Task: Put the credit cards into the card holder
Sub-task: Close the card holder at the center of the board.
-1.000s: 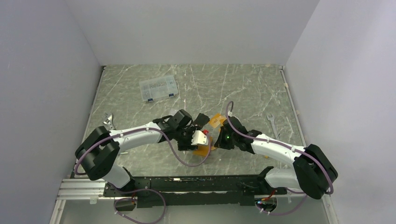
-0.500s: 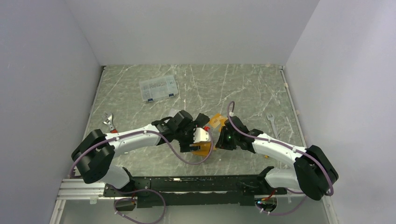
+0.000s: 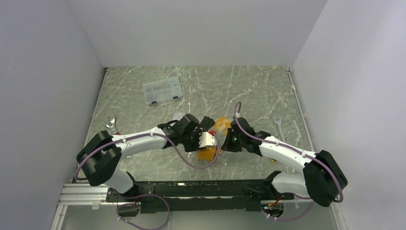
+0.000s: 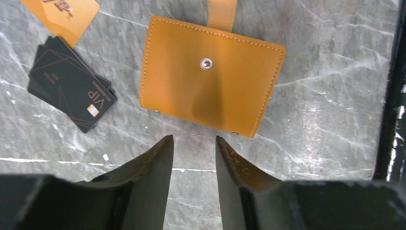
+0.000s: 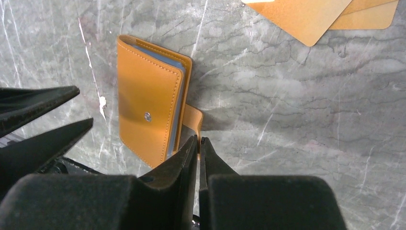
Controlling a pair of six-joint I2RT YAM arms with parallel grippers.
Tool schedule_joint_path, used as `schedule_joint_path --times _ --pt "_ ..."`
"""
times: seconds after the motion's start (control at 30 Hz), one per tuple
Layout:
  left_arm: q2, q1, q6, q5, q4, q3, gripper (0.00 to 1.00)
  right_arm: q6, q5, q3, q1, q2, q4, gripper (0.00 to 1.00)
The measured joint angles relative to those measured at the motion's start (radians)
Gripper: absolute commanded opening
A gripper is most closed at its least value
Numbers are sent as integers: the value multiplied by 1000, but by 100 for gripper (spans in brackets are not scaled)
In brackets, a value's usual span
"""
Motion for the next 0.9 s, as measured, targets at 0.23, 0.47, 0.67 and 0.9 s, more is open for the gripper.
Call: schedule_joint_path --times 0.23,0.47,0.67,0.9 --pt "5 -1 -8 47 -7 -2 34 2 -19 2 0 0 0 12" --pt "24 -25 -5 92 5 -5 9 7 -19 2 0 0 0 2" --pt "100 -31 3 104 21 -4 9 9 -22 2 -1 0 0 2" --pt "124 -77 28 42 42 2 6 9 -42 2 -1 8 0 0"
